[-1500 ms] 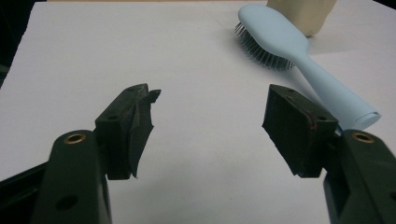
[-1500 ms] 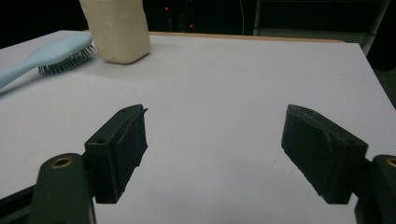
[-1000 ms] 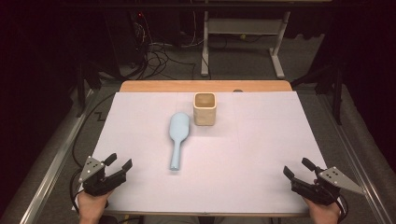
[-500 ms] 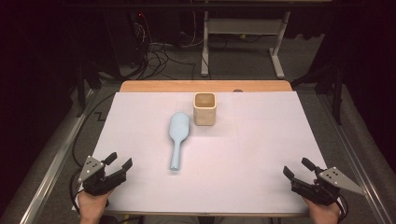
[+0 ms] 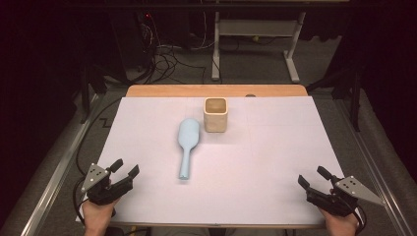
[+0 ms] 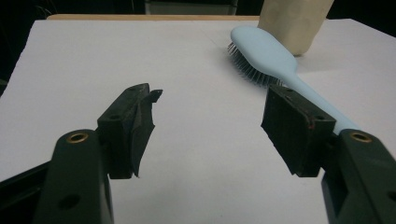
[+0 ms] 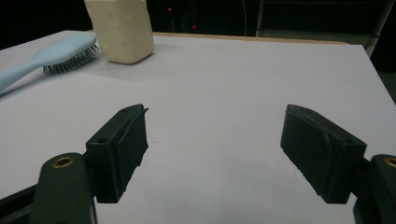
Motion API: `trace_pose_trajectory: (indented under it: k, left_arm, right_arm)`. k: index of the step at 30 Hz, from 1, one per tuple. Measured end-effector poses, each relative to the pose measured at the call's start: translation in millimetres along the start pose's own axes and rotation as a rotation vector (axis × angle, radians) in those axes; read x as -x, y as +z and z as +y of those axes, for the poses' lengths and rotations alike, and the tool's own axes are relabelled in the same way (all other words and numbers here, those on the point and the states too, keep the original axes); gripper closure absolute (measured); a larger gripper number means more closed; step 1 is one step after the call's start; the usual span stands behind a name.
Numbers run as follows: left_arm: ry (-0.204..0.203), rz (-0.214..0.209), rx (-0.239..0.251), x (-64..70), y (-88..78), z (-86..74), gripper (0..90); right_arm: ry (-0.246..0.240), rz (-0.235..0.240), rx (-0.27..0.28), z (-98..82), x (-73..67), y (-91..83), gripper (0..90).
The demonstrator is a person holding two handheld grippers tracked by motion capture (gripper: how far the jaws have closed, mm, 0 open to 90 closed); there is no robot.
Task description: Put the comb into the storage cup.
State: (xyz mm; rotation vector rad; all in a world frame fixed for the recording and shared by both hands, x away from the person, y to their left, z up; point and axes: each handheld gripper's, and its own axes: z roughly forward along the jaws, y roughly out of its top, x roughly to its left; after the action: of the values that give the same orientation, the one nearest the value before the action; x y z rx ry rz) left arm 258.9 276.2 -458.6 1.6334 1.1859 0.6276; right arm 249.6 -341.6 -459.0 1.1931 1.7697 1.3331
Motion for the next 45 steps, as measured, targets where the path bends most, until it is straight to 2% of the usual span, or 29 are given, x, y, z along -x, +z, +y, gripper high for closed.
trace_pose_trajectory:
  k: [45]
  left_arm:
    - [-0.004,-0.004,0.002,1.0,7.0,3.6,34.0]
  right_arm:
    - [-0.004,0.01,0.002,-0.1,-0.3,0.4,23.5]
